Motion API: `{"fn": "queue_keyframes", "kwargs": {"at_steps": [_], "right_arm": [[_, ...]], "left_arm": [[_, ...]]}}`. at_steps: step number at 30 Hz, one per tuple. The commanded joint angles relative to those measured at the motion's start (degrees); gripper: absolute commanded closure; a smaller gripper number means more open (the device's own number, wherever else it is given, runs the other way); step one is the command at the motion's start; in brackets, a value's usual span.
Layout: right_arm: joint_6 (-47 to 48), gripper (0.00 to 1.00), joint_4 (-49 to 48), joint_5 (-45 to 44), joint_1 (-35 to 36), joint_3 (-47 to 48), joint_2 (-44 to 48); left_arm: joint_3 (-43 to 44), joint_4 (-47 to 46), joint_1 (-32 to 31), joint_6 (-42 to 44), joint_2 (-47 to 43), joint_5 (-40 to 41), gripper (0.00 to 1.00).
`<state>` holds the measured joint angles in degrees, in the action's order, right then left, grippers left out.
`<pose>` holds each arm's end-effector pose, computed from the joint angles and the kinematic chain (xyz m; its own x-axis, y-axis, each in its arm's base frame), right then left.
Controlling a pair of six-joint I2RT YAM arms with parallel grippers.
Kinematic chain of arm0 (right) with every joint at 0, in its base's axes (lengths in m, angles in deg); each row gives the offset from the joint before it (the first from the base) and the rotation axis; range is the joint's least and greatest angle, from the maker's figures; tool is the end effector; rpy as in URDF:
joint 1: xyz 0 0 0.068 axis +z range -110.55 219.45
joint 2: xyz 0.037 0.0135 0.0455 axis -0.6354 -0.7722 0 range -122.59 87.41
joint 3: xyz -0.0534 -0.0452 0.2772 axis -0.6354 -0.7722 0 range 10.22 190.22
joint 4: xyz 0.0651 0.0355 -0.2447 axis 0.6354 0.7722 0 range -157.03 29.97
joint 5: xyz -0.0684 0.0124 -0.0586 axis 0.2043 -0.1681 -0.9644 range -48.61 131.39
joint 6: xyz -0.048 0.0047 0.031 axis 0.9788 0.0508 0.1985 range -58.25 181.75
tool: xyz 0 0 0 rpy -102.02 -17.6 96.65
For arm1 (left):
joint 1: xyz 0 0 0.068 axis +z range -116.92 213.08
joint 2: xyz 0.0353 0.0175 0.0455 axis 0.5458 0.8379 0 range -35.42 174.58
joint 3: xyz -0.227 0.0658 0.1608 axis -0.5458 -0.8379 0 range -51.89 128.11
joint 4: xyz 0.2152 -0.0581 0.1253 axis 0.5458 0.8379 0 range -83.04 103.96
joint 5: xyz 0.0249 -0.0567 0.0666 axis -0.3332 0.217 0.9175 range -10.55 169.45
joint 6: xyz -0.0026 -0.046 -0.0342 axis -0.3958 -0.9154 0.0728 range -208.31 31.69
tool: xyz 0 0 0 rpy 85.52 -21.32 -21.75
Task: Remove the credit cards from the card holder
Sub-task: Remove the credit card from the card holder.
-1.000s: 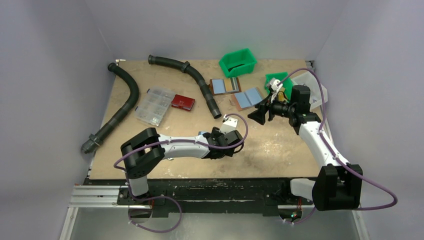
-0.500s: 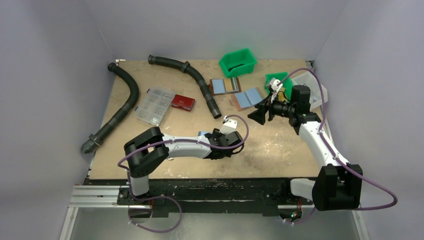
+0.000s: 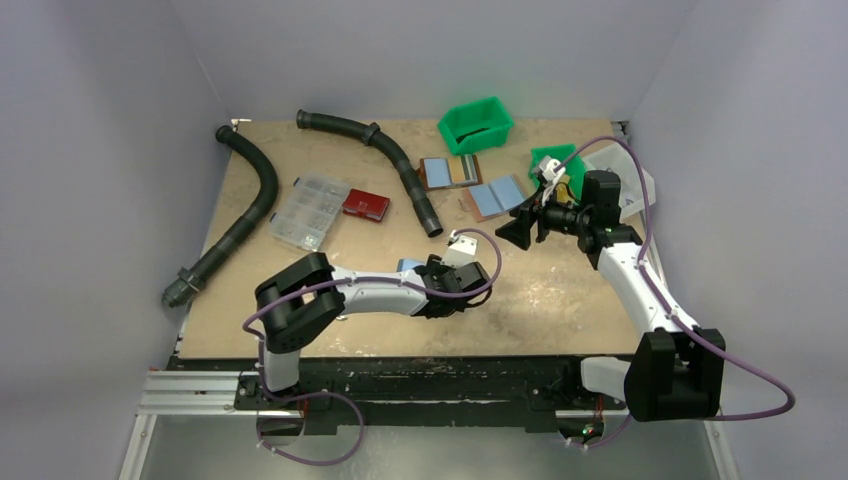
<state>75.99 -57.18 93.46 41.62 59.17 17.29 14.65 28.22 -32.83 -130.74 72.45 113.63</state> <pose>0.2535 0.0416 0.2930 -0.3273 -0.1638 -0.9306 -0.8040 0.5657 0.1832 0.1734 -0.3319 0.1694 -0.7058 0.2109 -0.6763 0.2350 0.9703 0.0574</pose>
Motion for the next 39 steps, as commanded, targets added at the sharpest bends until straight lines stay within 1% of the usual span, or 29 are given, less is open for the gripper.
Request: {"fn": "queue_keyframes", "kwargs": {"at_steps": [1,3,7,10,14,19,23,27,32,35,36,38,39], "right_arm": [[0.87,0.28,-0.06,1.54,-0.07,2.78,0.05],[0.88,0.28,-0.01,1.54,-0.07,2.79,0.01],[0.88,0.28,0.01,1.54,-0.02,2.79,0.03],[0.87,0.28,0.06,1.54,-0.06,2.76,0.07],[0.92,0.28,0.12,1.63,-0.07,2.83,0.03],[0.97,0.27,0.31,1.76,-0.07,2.91,-0.01],[1.04,0.28,0.54,2.08,-0.06,2.92,-0.14],[0.87,0.28,1.7,2.89,0.39,3.4,-1.13],[1.05,0.28,2.71,2.79,4.33,3.77,-2.75],[0.92,0.27,2.31,2.26,8.19,3.44,-4.01],[0.82,0.28,2.18,2.23,9.34,3.36,-4.68],[0.38,0.27,1.8,2.29,11.39,3.37,-6.16],[0.21,0.28,1.72,2.41,12.11,3.41,-7.0]], "left_arm": [[-0.57,5.02,0.87,0.34,4.67,2.54,0.44],[-0.69,5.02,0.87,0.36,5.28,2.8,0.48],[-0.99,5.2,0.87,0.65,5.19,2.89,0.58],[-1.86,4.32,0.87,0.75,2.73,2.53,0.62],[-5.32,-0.16,1.77,1.12,-3.36,-0.35,0.63],[-13.43,-9.36,6.03,0.88,-11.57,-8.76,0.65],[-21.57,-18.37,11.37,-0.11,-17.49,-17.29,0.66],[-27.07,-26.1,15.05,-1.36,-21.18,-24.38,0.67],[-31.6,-32.85,18.53,-3.17,-23.32,-31.87,0.67],[-33.13,-34.3,19.84,-3.76,-24.12,-33.62,0.68],[-33.28,-34.08,20.05,-3.77,-24.29,-33.53,0.7],[-33.28,-32.99,20.21,-3.66,-24.67,-32.45,0.82],[-33.15,-32.28,20.21,-3.66,-24.79,-31.82,0.84]]}}
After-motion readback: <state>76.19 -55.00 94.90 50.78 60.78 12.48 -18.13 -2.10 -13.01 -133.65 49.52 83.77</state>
